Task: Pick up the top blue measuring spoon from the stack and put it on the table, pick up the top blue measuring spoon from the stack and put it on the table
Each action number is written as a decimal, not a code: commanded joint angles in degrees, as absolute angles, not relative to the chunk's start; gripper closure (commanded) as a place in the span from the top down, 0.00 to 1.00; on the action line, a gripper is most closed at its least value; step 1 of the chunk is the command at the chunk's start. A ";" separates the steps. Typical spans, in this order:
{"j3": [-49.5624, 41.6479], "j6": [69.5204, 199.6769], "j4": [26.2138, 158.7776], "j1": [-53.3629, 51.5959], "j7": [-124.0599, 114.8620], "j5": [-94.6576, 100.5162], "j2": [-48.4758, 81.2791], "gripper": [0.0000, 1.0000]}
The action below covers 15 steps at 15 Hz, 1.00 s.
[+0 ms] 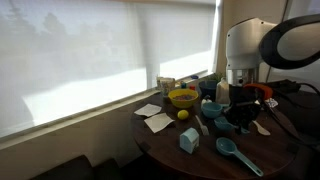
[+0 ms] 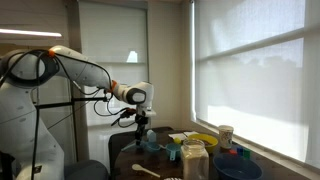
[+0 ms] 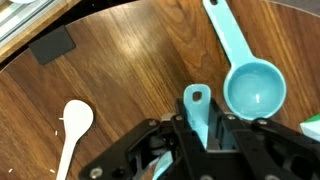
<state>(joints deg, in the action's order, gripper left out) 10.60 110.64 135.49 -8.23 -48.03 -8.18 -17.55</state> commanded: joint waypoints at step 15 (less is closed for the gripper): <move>10.32 111.42 141.61 -4.04 -34.91 -4.58 -29.28 1.00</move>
<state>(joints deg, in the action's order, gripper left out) 10.42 112.30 141.14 -5.45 -36.10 -5.95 -25.12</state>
